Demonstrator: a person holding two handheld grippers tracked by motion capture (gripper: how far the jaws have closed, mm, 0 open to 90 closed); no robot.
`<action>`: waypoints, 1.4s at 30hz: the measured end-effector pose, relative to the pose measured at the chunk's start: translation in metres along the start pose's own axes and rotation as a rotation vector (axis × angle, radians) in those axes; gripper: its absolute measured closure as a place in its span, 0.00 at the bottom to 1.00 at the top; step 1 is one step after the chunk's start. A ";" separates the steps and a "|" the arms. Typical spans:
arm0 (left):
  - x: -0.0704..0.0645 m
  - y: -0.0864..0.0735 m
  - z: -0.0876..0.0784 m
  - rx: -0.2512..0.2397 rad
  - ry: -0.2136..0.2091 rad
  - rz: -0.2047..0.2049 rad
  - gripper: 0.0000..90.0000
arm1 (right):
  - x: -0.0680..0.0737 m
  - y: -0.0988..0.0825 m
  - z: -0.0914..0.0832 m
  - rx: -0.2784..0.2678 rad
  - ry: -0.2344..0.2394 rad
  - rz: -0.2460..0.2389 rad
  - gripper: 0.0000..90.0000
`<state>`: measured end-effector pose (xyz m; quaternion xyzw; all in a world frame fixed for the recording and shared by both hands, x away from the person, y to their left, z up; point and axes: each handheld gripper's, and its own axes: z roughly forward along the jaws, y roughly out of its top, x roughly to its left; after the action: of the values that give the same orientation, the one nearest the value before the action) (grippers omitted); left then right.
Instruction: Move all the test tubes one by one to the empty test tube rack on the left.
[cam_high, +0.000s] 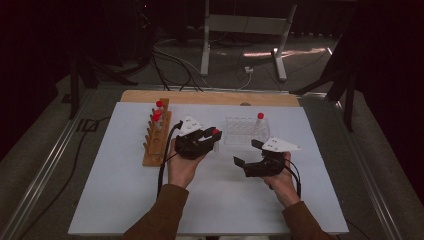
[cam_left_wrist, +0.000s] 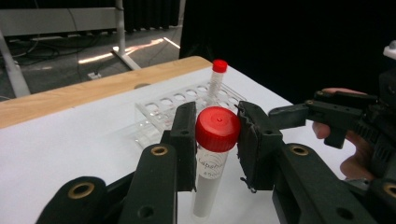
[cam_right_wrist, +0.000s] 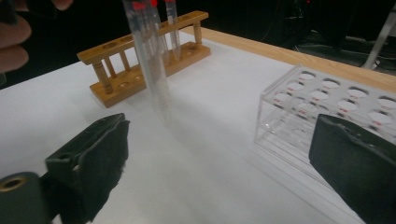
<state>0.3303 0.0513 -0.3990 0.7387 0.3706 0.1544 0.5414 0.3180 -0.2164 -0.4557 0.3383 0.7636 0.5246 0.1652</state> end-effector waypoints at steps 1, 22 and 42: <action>0.001 0.001 -0.002 -0.002 0.003 -0.001 0.78 | -0.001 0.000 -0.001 -0.002 -0.001 0.001 0.04; 0.037 0.011 -0.046 -0.049 0.117 -0.010 0.78 | -0.016 0.002 -0.017 -0.048 -0.033 0.045 0.00; 0.082 0.013 -0.083 -0.087 0.282 -0.027 0.78 | -0.019 0.001 -0.017 -0.044 -0.032 0.050 0.00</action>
<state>0.3382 0.1649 -0.3711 0.6806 0.4456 0.2653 0.5175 0.3213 -0.2412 -0.4503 0.3619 0.7404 0.5398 0.1715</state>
